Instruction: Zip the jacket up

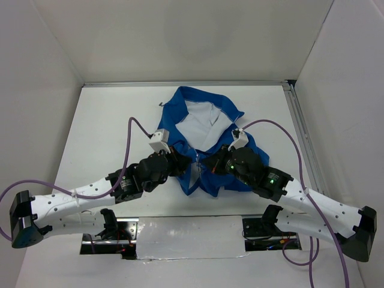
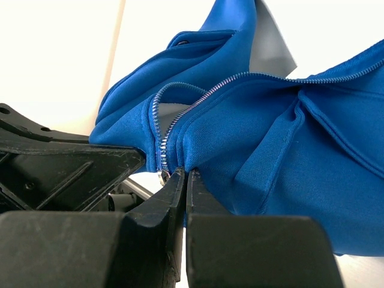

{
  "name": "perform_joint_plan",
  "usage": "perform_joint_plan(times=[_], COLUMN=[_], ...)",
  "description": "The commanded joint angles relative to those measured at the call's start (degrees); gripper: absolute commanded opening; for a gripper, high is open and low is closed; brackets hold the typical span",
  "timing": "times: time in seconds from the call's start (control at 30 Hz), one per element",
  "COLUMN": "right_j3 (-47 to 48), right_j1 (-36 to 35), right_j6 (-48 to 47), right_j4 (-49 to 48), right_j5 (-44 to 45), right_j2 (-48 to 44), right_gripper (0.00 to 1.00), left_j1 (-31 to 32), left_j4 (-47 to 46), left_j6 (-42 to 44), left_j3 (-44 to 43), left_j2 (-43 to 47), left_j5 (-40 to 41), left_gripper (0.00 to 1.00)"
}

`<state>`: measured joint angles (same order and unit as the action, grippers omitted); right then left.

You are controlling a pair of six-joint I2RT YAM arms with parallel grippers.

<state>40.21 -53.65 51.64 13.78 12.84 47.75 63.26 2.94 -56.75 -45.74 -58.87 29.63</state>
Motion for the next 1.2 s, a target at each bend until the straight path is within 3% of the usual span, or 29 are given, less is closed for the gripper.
perform_joint_plan(times=[0.0,0.8,0.93,1.17], right_j3=[2.5,3.6,5.0,9.3], right_j1=[0.5,2.2,2.5,3.5], right_j6=[0.7,0.1,-0.3,-2.4], right_j4=[-0.7,-2.3,1.1,8.5], right_j5=[1.0,-2.6,-2.5,-3.0], right_j2=[-0.8,0.2,0.9,4.8], right_gripper=[0.0,0.0,0.0,0.0], left_j1=[0.3,0.4,0.3,0.3], left_j4=[-3.1,-8.2,-8.2,-20.8], left_j6=[1.1,8.1,9.7,22.7], left_j3=[-0.2,2.8,3.2,9.3], left_j2=[0.6,2.5,2.5,6.4], left_j5=[1.6,-0.8,-0.7,-7.1], left_gripper=[0.0,0.0,0.0,0.0])
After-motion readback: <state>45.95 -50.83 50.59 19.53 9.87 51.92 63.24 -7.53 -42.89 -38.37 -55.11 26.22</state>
